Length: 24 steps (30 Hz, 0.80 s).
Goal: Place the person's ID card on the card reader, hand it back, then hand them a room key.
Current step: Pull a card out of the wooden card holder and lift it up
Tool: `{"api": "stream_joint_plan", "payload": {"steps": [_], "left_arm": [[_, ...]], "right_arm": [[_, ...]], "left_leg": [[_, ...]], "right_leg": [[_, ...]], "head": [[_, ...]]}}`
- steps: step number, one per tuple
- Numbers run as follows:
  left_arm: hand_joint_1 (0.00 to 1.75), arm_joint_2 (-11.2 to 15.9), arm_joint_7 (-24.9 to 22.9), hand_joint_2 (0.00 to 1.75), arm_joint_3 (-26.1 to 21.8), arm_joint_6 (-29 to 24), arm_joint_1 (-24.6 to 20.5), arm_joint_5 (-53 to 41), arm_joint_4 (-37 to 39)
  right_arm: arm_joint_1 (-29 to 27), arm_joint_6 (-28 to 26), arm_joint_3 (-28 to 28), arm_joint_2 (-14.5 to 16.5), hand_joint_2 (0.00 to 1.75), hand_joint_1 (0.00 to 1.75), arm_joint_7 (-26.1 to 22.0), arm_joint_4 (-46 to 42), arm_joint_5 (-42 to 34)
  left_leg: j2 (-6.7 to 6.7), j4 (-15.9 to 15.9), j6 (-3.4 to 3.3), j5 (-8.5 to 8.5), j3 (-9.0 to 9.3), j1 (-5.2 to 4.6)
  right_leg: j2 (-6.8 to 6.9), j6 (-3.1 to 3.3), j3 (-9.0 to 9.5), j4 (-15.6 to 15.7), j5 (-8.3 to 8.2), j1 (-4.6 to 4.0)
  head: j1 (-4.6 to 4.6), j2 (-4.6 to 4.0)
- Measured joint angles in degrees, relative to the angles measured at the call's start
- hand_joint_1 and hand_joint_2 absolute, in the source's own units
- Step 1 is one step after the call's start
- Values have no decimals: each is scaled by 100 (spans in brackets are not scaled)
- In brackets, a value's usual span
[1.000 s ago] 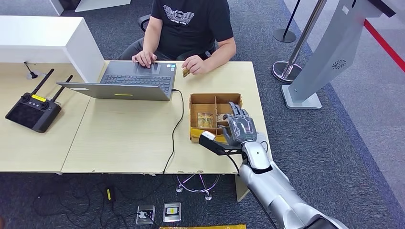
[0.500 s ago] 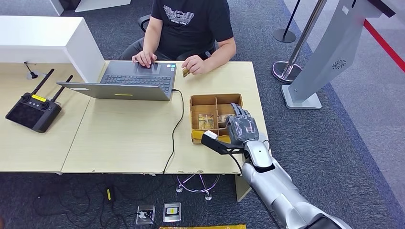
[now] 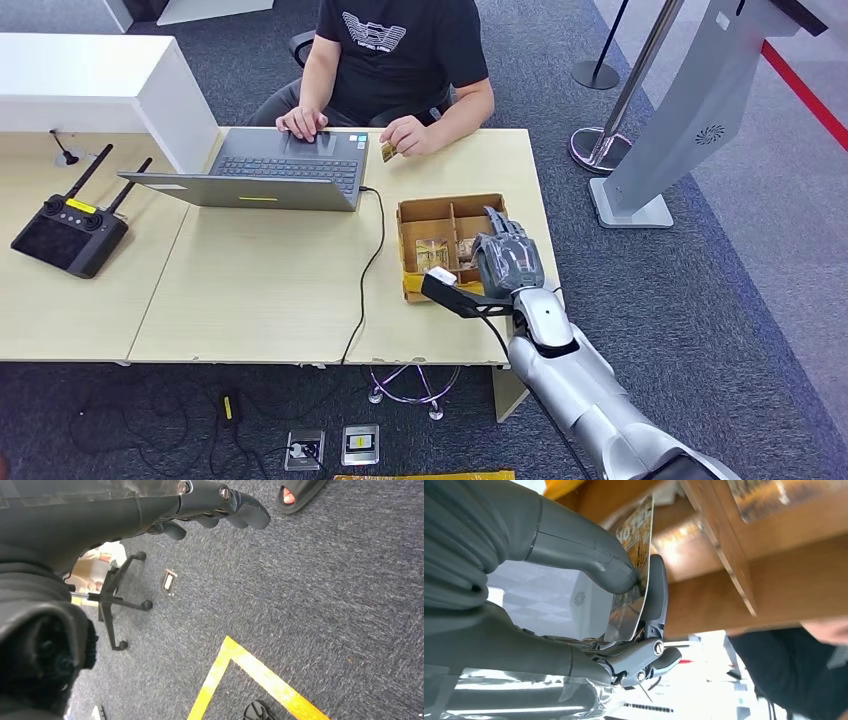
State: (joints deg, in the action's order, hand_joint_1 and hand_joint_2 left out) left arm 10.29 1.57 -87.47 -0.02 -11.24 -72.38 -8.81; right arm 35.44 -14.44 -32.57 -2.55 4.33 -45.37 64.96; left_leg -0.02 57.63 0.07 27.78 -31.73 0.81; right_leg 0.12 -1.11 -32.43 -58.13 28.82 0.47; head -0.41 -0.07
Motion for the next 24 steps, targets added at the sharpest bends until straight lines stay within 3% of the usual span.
{"api": "stream_joint_plan", "payload": {"steps": [10, 13, 24], "left_arm": [[0, 0, 98, 0, 0, 4, 1, -18, 0], [0, -2, 110, 0, 0, 3, 0, -23, 0], [0, -46, 174, 0, 0, 43, -1, -139, 0]], "right_arm": [[172, -244, 165, -39, 175, 175, -303, -1003, -55], [181, -559, 227, -31, 175, 175, -489, -1155, -45], [574, -1470, 445, 211, 175, 175, -1115, -689, -198]], "left_leg": [[0, 0, 0, -1, 0, 0], [0, 0, 0, -1, 0, 0], [0, -1, 3, -2, -2, 0]], "right_leg": [[1, 0, 1, 0, 0, 0], [1, 0, 1, 0, 0, 0], [1, 0, -1, -1, 0, 0]], "head": [[0, 0], [0, 0], [1, 0]]}}
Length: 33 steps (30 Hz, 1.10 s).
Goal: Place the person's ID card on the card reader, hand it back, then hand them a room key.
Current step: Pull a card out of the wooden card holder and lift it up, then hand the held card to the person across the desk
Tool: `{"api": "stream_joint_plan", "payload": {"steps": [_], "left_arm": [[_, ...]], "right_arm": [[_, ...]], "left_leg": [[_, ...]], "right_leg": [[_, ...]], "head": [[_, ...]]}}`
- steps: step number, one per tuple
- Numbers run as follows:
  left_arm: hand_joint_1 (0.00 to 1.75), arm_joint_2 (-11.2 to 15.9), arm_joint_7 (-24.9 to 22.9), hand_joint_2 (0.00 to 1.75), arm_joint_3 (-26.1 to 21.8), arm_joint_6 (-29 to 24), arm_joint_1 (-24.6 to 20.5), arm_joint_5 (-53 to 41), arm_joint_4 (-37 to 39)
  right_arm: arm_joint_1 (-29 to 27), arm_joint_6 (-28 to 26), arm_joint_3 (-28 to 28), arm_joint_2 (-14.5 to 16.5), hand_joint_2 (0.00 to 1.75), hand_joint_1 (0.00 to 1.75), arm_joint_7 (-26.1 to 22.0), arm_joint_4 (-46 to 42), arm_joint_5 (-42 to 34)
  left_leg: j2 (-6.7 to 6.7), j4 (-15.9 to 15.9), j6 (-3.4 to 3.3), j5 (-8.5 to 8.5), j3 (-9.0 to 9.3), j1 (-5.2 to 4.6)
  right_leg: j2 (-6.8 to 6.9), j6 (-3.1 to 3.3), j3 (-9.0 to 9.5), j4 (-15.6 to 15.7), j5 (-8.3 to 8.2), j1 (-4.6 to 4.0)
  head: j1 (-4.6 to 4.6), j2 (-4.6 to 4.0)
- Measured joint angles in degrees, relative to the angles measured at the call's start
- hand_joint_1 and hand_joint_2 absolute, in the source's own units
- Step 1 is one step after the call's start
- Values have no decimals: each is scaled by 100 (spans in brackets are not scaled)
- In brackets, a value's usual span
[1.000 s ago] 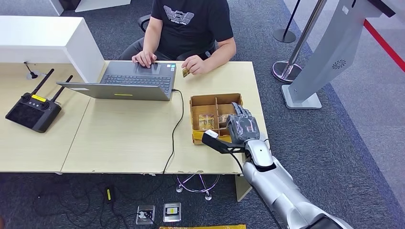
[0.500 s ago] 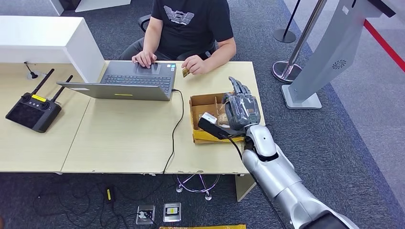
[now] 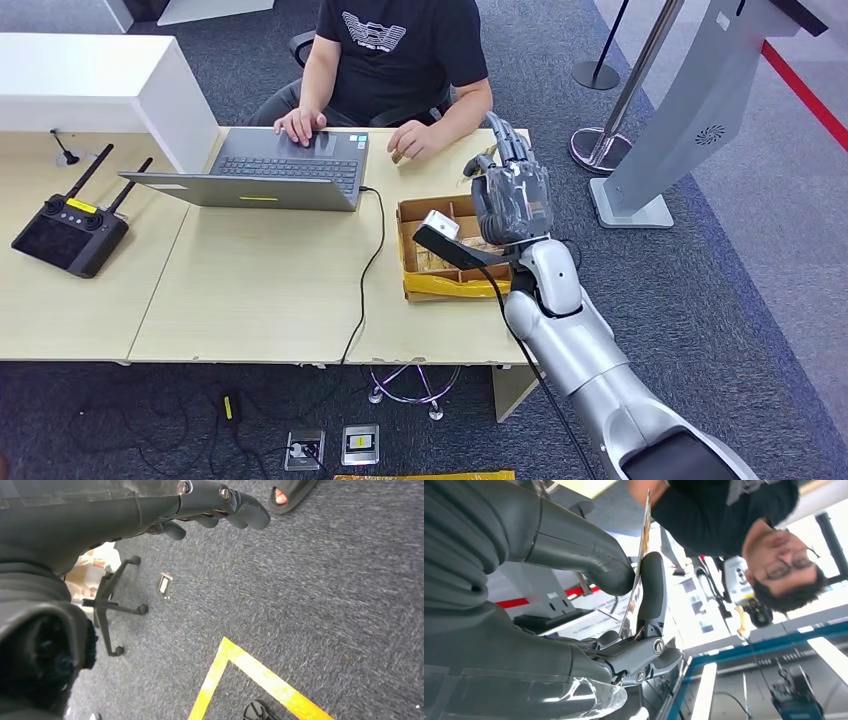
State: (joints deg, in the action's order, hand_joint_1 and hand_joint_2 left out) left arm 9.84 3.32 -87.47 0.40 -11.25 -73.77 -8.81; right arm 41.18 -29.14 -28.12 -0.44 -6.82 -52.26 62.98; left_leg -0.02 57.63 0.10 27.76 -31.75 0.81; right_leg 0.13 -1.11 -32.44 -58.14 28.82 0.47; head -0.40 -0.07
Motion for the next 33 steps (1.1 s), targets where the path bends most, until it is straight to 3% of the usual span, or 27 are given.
{"api": "stream_joint_plan", "payload": {"steps": [5, 15, 28, 32, 33], "left_arm": [[0, 1, 74, 0, 0, 72, 1, -62, 0], [0, 43, 89, 0, 0, 178, 2, -184, 0], [0, 110, 123, 0, 17, 328, 26, -304, 0], [0, 114, 128, 0, 20, 349, 30, -310, 0], [0, 114, 130, 0, 20, 355, 30, -312, 0]], "right_arm": [[427, -271, 72, 230, 175, 175, -295, 808, -159], [1030, -106, 115, 548, 175, 175, -93, 1831, -89], [1141, -26, 115, 586, 175, 174, 159, 2232, 23], [1140, -24, 115, 586, 0, 0, 204, 2310, 42], [1140, -23, 115, 586, 0, 0, 212, 2327, 35]], "left_leg": [[0, 0, 2, -2, -1, 0], [-1, 0, 3, -2, -3, 0], [-2, 1, 3, -2, -4, 0], [-2, 1, 3, -2, -4, 0], [-2, 1, 3, -2, -4, 0]], "right_leg": [[2, 0, 0, -2, 0, 0], [1, 0, -4, -1, 0, 0], [2, 0, -5, -1, 0, 0], [2, 0, -5, -1, 0, 0], [2, 0, -5, -1, 0, 0]], "head": [[0, 0], [-2, 0], [-1, 0], [0, 0], [-1, 0]]}}
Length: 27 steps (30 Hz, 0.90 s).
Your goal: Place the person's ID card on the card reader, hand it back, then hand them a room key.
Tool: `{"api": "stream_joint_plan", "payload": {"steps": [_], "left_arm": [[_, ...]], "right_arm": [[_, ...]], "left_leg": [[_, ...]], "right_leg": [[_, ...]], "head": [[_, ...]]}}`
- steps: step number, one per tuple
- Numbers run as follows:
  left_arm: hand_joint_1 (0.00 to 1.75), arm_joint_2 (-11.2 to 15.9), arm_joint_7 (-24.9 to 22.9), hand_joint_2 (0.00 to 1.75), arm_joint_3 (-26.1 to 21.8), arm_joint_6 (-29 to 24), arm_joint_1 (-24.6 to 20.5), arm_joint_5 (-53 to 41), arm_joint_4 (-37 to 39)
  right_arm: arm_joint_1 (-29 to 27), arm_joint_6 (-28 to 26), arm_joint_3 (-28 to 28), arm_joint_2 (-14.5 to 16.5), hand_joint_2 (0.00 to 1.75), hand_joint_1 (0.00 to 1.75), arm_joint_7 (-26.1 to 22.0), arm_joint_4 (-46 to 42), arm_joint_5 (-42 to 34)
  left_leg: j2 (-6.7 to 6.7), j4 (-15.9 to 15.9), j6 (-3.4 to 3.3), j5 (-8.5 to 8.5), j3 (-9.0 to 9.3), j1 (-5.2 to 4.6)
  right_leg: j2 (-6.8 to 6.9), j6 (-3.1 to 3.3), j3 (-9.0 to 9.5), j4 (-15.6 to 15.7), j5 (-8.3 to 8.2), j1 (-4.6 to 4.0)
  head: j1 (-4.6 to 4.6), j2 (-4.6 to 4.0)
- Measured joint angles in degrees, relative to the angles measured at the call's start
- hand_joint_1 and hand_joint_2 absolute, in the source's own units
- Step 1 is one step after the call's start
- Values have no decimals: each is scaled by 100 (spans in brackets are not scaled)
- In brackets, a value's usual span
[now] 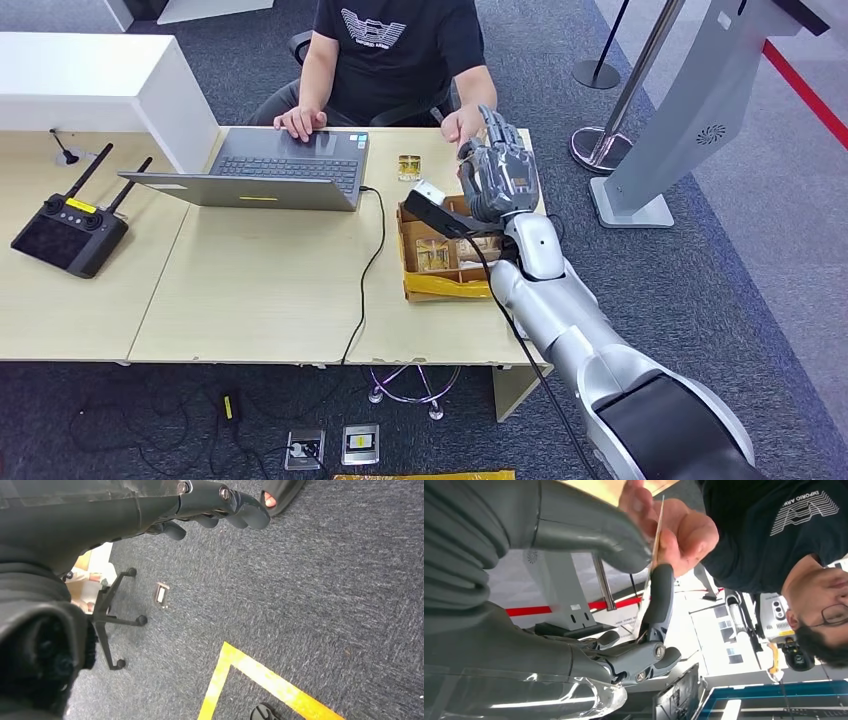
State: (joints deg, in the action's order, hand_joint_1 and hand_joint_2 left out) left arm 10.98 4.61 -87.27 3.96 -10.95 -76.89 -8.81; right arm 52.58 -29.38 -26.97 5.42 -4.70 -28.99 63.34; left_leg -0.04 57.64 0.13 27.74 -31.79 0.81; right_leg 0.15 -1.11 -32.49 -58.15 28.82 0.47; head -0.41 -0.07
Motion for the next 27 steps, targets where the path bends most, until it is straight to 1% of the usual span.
{"api": "stream_joint_plan", "payload": {"steps": [5, 13, 17, 19, 22, 27], "left_arm": [[0, 10, 4, 0, 0, 26, 0, -16, 0], [0, 31, 8, 0, 0, 70, 0, -46, 0], [0, 34, 9, 0, 0, 69, 6, -34, 0], [0, 34, 9, 0, -1, 67, 16, -15, 0], [0, 33, 8, 0, -2, 57, 38, 9, 0], [0, 31, -3, 0, -2, 48, 86, 29, 0]], "right_arm": [[-2, 188, 0, 3, 0, 0, -64, 77, -86], [19, 186, 1, -13, 0, 0, -92, 152, -23], [151, 348, 33, -145, 0, 0, -223, 152, -248], [262, 474, 96, -286, 0, 0, -290, 154, -406], [466, 646, 258, -625, 0, 0, -396, 178, -686], [792, 1050, 690, -1431, 0, 0, -580, 280, -1324]], "left_leg": [[0, 0, 0, 0, 0, 0], [0, 1, 0, 0, 2, 0], [0, 2, 0, -1, 3, -1], [1, 3, 0, -1, 3, -2], [-1, 5, -1, -1, 4, -5], [-8, 8, -3, -1, 0, -9]], "right_leg": [[-1, 0, 0, 0, 0, 0], [-1, 0, 0, 0, 0, 0], [0, 0, -1, 1, 0, 1], [0, 0, -1, 2, -1, 2], [3, -1, -2, 4, -2, 5], [12, -5, 1, 10, -4, 9]], "head": [[0, 0], [0, 0], [-1, 0], [0, 0], [0, 0], [0, 0]]}}
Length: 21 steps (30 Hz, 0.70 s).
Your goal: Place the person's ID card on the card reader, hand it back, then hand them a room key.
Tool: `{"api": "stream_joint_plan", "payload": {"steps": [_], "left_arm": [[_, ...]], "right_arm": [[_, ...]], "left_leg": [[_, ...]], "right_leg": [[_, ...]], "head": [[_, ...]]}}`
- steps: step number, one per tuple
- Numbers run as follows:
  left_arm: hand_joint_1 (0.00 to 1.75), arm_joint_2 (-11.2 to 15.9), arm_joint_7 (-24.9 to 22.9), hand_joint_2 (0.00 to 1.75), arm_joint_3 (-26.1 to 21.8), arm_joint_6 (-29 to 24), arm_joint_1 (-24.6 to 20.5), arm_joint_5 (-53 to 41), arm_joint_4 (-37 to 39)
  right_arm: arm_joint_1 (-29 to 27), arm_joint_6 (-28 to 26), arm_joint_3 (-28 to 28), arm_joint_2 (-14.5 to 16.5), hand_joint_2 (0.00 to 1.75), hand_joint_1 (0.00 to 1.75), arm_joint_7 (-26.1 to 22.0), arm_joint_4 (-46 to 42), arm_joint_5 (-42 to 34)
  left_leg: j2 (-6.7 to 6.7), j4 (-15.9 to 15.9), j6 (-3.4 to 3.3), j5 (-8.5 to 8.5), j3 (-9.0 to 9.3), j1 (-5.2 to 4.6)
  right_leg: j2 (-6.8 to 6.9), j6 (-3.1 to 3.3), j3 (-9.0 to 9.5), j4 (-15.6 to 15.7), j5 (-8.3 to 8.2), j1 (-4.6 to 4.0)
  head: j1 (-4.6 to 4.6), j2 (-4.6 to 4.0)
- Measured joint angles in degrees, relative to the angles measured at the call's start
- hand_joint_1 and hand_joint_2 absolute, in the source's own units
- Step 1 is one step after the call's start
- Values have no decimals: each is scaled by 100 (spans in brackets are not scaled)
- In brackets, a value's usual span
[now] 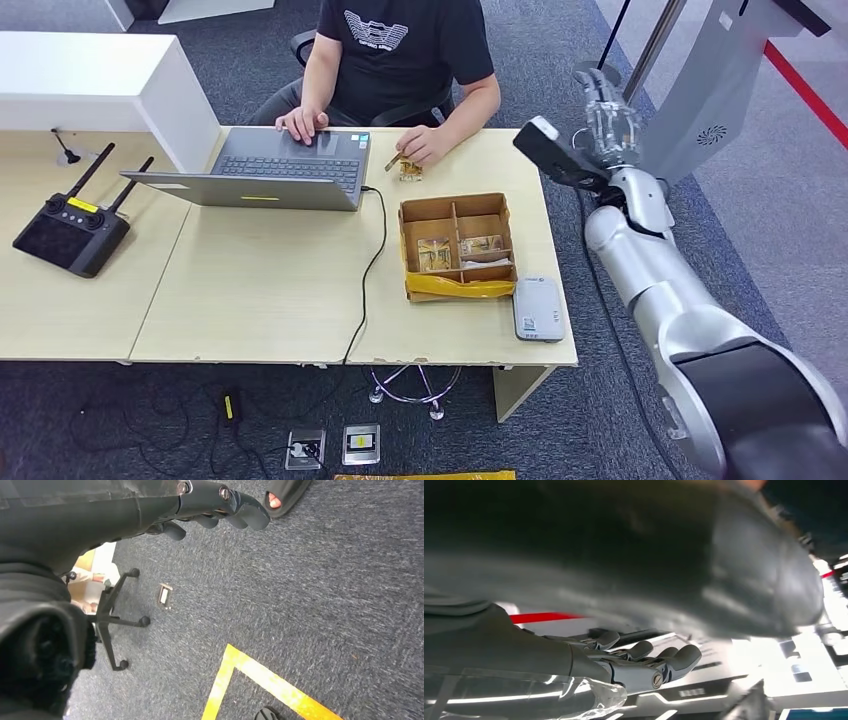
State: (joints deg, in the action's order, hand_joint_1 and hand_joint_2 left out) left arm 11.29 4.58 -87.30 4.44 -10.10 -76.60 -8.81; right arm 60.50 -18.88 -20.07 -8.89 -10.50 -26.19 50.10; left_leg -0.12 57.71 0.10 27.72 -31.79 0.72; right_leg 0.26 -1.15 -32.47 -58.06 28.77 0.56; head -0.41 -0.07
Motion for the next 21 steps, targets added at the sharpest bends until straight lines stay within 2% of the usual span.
{"api": "stream_joint_plan", "payload": {"steps": [3, 7, 10, 12, 15, 21], "left_arm": [[0, -1, -2, 0, 0, 0, 14, 3, 0], [0, -4, -2, 0, 0, 5, 2, 58, 0], [0, -5, -3, 0, -1, 12, 29, 99, 0], [0, -6, -8, 0, -3, 8, 51, 120, 0], [0, -7, -22, 0, -7, -2, 43, 143, 0], [0, -27, -60, 0, -15, -15, 9, 164, 0]], "right_arm": [[77, 154, 250, -422, 0, 0, 12, 83, -176], [93, 547, 584, -974, 0, 0, 698, 247, -534], [-27, 891, 933, -1575, 0, 0, 1148, 417, -1025], [-259, 971, 1179, -1965, 0, 0, 1426, 504, -1307], [-715, 978, 1504, -2416, 0, 0, 1582, 604, -1571], [-1660, 916, 2104, -2980, 0, 0, 1969, 761, -2292]], "left_leg": [[5, 0, -1, 1, -1, 0], [10, 2, -1, 5, 4, 1], [-18, 3, -5, 5, 0, 2], [-19, 2, -8, 10, -3, 2], [-3, 1, -13, 16, -7, 0], [0, 0, -16, 20, 2, 10]], "right_leg": [[-5, -1, -3, 2, -1, 1], [-8, -1, -8, 6, -2, 0], [18, -2, -6, 8, 0, -2], [20, -2, -1, 9, 0, -2], [8, -2, -5, 10, 1, 1], [6, -1, 2, 14, 8, -11]], "head": [[1, 0], [5, 0], [2, 0], [1, 0], [4, 0], [2, 0]]}}
